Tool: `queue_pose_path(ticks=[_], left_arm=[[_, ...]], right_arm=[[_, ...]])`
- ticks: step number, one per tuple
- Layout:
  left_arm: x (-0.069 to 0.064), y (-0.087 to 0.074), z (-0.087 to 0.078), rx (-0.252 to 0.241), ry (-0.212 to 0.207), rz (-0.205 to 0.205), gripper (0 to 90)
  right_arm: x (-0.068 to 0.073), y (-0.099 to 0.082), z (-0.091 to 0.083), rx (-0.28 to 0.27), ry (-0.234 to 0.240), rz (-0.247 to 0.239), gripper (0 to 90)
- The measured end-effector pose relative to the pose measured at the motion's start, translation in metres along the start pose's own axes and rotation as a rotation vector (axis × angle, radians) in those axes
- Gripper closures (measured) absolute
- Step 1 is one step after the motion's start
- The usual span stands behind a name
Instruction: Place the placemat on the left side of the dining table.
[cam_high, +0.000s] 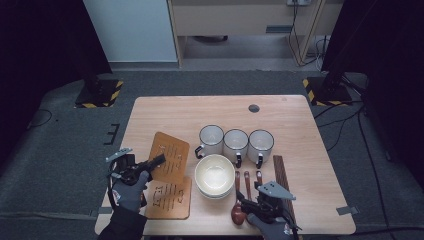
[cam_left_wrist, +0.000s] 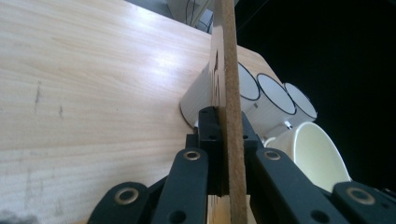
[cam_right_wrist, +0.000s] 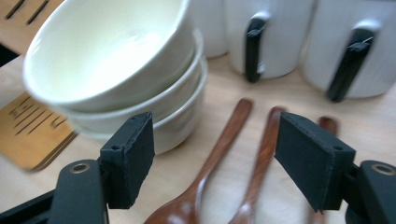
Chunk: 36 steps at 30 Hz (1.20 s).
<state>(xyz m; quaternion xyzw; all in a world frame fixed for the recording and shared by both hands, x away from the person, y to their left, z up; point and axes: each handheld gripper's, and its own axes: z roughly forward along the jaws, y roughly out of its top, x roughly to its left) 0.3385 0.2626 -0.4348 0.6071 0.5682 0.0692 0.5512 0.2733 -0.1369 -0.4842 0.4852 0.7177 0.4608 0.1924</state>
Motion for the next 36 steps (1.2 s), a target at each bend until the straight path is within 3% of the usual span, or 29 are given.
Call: queue_pose_path(ticks=[15,19,26,36], left_arm=[[0.018,0.023,0.007,-0.059,0.029,-0.017,85.4],[0.022,0.030,0.008,-0.071,0.044,0.019,85.4],[0.031,0.041,0.009,-0.084,0.062,0.015,85.4],[0.052,0.048,0.020,-0.049,0.096,0.000,85.4]], right_arm=[[-0.037,0.024,0.005,-0.070,-0.052,0.019,24.4],[-0.047,0.027,0.007,-0.076,-0.042,0.013,22.3],[-0.063,0.031,0.011,-0.081,-0.052,0.017,20.7],[-0.080,0.043,0.011,-0.094,-0.050,-0.023,19.0]])
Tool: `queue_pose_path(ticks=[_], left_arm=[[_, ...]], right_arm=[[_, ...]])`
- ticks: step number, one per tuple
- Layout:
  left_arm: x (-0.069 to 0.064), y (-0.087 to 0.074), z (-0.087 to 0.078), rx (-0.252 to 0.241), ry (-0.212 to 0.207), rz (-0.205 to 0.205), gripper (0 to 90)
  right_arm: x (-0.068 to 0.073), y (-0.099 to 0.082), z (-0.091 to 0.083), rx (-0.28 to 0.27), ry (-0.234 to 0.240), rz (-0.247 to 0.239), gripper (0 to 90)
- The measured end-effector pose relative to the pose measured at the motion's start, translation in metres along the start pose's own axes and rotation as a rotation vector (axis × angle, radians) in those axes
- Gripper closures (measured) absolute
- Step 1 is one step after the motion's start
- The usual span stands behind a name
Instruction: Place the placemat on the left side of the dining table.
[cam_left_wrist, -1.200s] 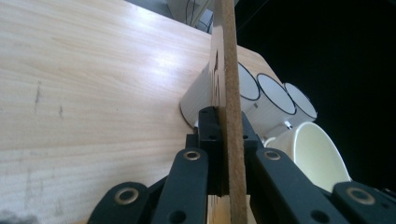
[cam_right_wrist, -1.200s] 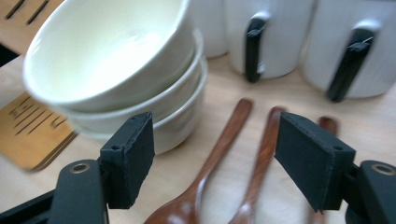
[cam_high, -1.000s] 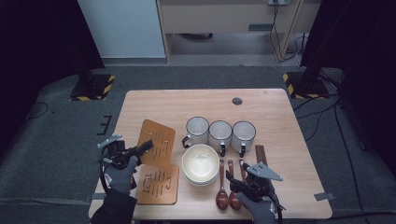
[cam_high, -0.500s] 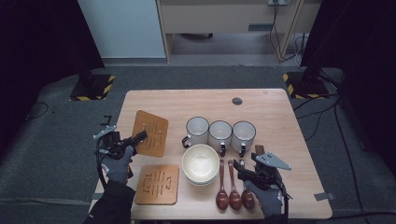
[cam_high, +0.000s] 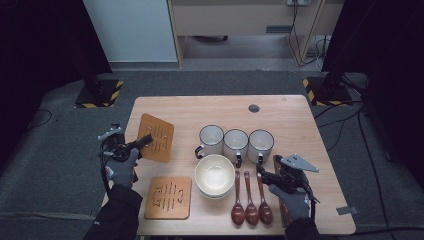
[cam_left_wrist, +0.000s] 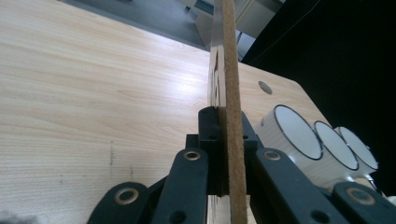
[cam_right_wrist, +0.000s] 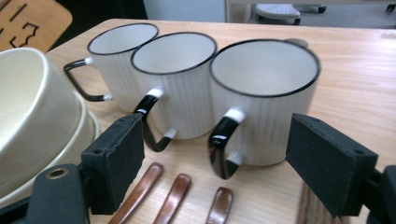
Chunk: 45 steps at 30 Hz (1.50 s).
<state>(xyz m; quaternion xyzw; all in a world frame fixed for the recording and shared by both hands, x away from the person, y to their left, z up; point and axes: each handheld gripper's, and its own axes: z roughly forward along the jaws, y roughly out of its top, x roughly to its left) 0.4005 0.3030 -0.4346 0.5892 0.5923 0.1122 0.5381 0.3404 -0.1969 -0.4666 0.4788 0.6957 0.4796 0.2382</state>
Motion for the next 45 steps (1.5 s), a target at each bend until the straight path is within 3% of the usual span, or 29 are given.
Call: queue_pose_path(ticks=[12,20,32,45], left_arm=[[0.029,0.003,0.025,0.030,0.039,-0.043,85.4],[0.046,0.006,0.038,0.048,0.079,-0.048,85.4],[0.059,0.007,0.047,0.052,0.073,-0.090,85.4],[0.068,0.003,0.053,0.079,0.177,0.002,77.3]], right_arm=[[-0.027,0.000,0.000,0.005,-0.038,0.001,18.4],[-0.042,0.000,-0.001,0.001,-0.059,0.016,18.1],[-0.059,-0.002,0.003,0.016,-0.097,0.021,17.6],[-0.067,-0.004,0.007,0.029,-0.119,0.017,17.1]])
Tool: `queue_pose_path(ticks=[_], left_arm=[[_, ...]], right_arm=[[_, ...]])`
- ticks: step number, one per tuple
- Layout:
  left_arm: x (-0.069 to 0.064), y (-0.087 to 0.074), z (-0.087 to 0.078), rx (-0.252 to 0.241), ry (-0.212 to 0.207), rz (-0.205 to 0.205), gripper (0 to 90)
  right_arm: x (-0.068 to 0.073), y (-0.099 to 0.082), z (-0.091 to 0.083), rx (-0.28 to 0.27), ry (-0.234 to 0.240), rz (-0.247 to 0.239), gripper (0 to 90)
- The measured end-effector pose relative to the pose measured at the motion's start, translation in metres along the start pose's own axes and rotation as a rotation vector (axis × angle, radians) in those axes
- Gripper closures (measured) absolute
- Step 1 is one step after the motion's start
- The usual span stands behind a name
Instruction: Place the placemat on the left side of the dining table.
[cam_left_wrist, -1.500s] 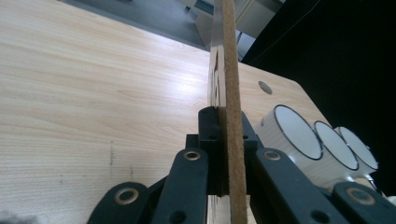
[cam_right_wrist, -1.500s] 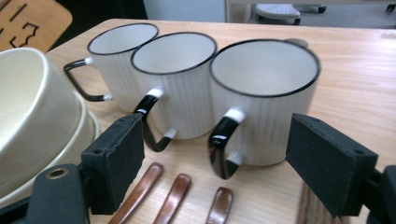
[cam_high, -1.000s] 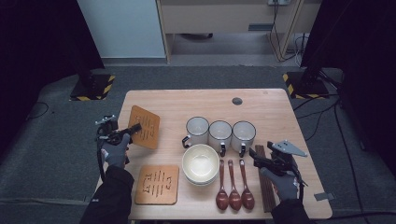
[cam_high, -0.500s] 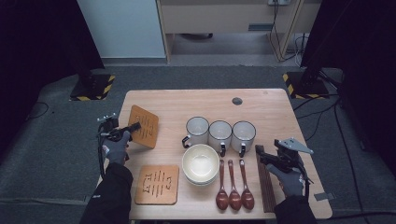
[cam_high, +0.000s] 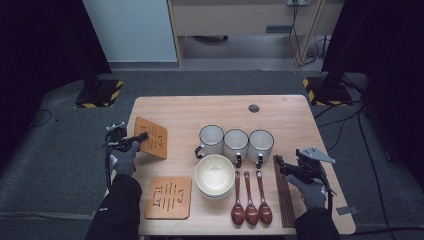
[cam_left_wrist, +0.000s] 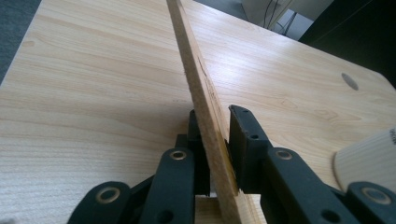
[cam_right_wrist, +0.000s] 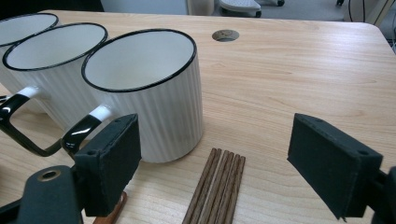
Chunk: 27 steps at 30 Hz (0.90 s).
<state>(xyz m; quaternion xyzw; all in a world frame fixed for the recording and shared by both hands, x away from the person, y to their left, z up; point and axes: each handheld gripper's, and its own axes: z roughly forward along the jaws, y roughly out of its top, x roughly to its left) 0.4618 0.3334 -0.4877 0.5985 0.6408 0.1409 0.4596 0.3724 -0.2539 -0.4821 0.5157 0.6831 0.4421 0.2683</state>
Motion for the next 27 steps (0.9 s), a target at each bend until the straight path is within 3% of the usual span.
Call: queue_pose_path(ticks=[5,12,19,27], left_arm=[[0.000,0.000,0.003,0.001,0.024,0.040,74.5],[-0.001,-0.001,0.006,0.016,0.060,0.134,67.6],[0.002,-0.005,0.011,0.032,0.062,0.161,60.9],[0.007,-0.010,0.016,0.048,0.110,0.216,46.0]], right_arm=[[0.000,0.000,0.000,0.001,-0.005,-0.006,17.1],[0.000,-0.001,0.001,0.006,-0.011,-0.013,16.8],[0.000,-0.002,0.001,0.011,-0.013,-0.013,16.8],[0.001,-0.002,0.001,0.015,-0.019,-0.022,16.8]])
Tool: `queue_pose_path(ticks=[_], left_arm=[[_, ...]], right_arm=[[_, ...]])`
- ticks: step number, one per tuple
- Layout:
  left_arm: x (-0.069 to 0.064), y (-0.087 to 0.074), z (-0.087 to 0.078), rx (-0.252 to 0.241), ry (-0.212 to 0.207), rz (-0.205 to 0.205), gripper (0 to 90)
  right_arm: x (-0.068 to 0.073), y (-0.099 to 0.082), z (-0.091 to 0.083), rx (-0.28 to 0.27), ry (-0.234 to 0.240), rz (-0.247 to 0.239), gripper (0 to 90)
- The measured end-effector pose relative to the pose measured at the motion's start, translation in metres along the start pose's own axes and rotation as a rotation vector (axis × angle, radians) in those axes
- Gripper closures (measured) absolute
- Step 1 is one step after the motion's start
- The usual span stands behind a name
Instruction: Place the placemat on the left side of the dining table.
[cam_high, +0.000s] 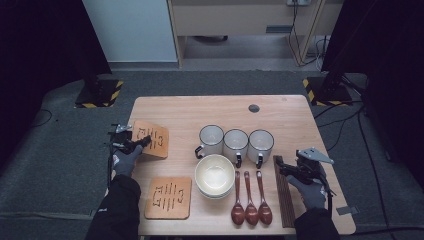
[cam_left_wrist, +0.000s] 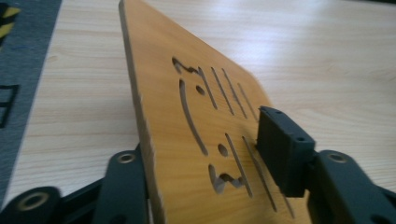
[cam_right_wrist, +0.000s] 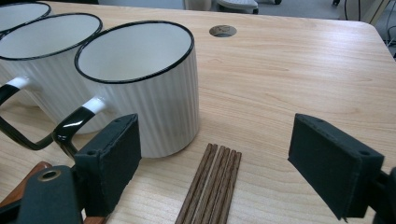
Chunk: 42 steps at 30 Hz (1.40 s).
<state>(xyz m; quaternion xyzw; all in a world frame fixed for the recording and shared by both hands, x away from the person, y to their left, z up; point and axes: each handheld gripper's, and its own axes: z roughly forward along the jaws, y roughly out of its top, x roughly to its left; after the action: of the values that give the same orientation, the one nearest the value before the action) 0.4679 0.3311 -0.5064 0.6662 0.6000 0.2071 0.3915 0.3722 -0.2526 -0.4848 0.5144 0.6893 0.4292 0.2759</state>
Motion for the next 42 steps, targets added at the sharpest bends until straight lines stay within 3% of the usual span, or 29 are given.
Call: queue_pose_path(ticks=[6,23,29,42], left_arm=[[0.001,-0.003,0.004,0.019,0.036,0.021,36.4],[0.009,-0.014,0.017,0.084,0.105,0.023,15.2],[0.010,-0.012,0.014,0.063,0.089,0.027,13.7],[0.007,-0.025,0.002,0.116,0.107,0.065,17.4]], right_arm=[[0.001,0.000,0.000,0.004,-0.002,-0.007,16.8],[0.002,-0.002,0.002,0.017,-0.007,-0.011,16.8],[0.002,-0.002,0.002,0.018,-0.006,-0.010,16.8],[0.002,-0.002,0.000,0.016,-0.004,-0.006,16.8]])
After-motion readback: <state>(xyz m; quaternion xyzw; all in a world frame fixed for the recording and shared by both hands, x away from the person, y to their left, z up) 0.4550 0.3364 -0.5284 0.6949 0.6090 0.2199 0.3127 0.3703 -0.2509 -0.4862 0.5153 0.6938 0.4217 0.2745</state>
